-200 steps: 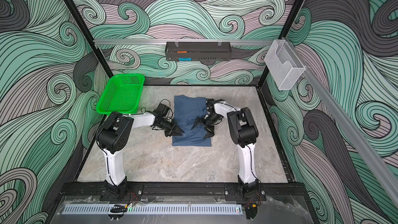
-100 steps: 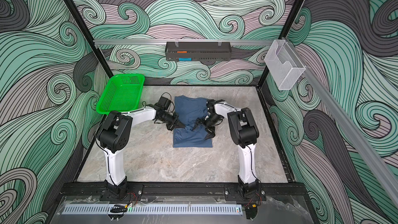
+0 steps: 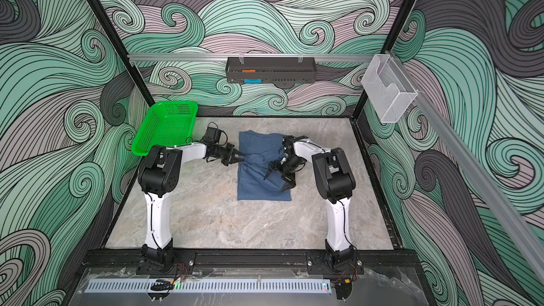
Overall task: Fold and stack t-shirts
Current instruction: Fold the T-shirt.
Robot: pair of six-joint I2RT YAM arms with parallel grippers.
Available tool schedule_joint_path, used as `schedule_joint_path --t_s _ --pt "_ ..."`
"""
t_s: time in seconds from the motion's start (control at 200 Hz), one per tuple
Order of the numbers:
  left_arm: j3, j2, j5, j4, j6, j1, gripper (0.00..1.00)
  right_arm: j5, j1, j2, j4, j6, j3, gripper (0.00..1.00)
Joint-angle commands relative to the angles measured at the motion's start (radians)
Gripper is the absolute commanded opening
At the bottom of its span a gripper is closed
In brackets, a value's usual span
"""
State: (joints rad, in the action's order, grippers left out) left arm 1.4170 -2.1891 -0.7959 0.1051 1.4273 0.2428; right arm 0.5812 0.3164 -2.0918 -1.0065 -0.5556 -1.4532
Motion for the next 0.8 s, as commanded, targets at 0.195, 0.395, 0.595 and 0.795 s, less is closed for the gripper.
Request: schedule_joint_path --t_s 0.195,0.395,0.595,0.795 --pt "0.128 0.029 -0.003 0.041 -0.033 -0.01 0.73 -0.062 -0.01 0.064 -0.014 0.015 -0.026 0.97" --pt "0.073 0.136 -0.031 0.153 -0.124 0.009 0.73 -0.022 -0.013 0.031 -0.014 0.006 -0.142 0.98" --pt "-0.04 0.22 -0.033 0.163 -0.151 0.015 0.72 0.008 -0.008 -0.047 -0.015 -0.031 -0.23 0.98" --pt "-0.086 0.226 -0.044 0.147 -0.148 0.013 0.72 0.033 0.007 -0.134 -0.015 -0.071 -0.311 0.98"
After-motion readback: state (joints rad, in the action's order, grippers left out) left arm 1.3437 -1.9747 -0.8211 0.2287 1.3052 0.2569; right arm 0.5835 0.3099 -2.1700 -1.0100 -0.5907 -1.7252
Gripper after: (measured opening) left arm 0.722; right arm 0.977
